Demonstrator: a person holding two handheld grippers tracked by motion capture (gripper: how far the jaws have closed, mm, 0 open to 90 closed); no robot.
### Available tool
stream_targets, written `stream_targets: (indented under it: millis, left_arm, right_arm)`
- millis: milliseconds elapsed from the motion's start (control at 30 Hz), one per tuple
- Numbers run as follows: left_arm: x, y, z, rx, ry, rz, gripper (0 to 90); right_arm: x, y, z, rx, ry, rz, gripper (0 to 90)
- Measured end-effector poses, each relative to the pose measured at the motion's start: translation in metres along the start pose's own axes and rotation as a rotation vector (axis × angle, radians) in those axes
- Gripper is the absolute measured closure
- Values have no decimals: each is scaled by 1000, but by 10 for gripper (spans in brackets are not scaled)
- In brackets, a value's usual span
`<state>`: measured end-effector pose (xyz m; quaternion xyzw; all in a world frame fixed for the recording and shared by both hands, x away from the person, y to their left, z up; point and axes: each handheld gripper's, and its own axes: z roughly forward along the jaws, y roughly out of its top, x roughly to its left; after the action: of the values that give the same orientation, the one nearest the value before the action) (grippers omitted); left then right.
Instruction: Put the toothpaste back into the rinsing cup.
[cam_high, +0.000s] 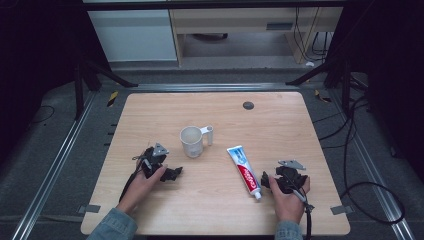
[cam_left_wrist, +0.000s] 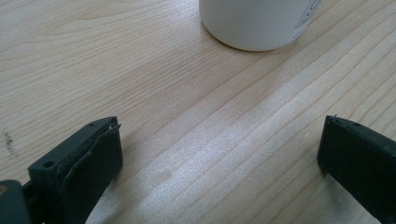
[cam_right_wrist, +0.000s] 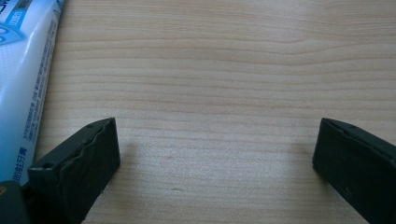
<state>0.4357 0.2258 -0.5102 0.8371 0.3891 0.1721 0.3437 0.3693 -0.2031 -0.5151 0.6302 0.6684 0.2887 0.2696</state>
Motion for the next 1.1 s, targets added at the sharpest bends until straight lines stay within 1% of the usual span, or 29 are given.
stream_targets:
  millis: [133,233,300,367,400,467,500,533,567,600,633,667,700,733,767,800,833,867,900,1000,1033,1067,1100]
  left_arm:
    - [0,0,0,1,-1,1,0]
    - [1,1,1,2,1,1,0]
    - [1,2,2,2,1,2,0]
    - [2,2,2,1,0,1,0]
    - [2,3,3,1,-1,2,0]
    - [4,4,4,3,-3,5,0]
    - [4,4,4,3,-3,5,0]
    - [5,5,5,1,-5,5,0]
    - [5,5,5,1,-5,5,0]
    - [6,6,6,0,-5,4,0]
    - [6,6,6,0,-5,4,0]
    - [7,6,6,2,-3,4,0]
    - [7,6,6,2,-3,4,0]
    - [7,7,7,0,-4,3,0]
    - [7,7,7,0,-4,3,0]
    - [7,7,7,0,-5,4,0]
    - [7,7,7,0,-6,5,0]
    - [7,7,7,0,-6,5,0]
    - [7,7,7,0,-6,5,0]
    - [7,7,7,0,-6,4,0]
    - [7,7,7,0,-6,4,0]
    - [7,7,7,0,-6,4,0]
    - [7,7,7,1,-6,4,0]
  right_arm:
    - [-1,0,0,1,14,-9,12]
    - [-4,0,-1,-2,36,-26,29]
    - [-6,1,-4,11,44,-33,102]
    - [-6,2,-6,21,48,-38,110]
    - [-4,6,-13,31,58,-54,102]
    - [1,13,-21,39,71,-76,117]
    - [1,13,-21,39,71,-76,117]
    - [7,21,-29,46,71,-116,146]
    - [7,21,-29,46,71,-116,146]
    - [15,30,-35,62,76,-147,158]
    - [15,30,-35,62,76,-147,158]
    - [23,38,-39,83,85,-176,184]
    - [23,38,-39,83,85,-176,184]
    - [30,46,-42,106,101,-202,188]
    - [30,46,-42,106,101,-202,188]
    - [34,50,-42,115,107,-220,189]
    - [41,58,-43,140,121,-244,191]
    - [41,58,-43,140,121,-244,191]
    - [46,64,-44,165,134,-251,193]
    - [54,71,-44,185,138,-288,212]
    - [54,71,-44,185,138,-288,212]
    - [56,73,-44,191,141,-302,218]
    - [61,78,-44,205,149,-319,232]
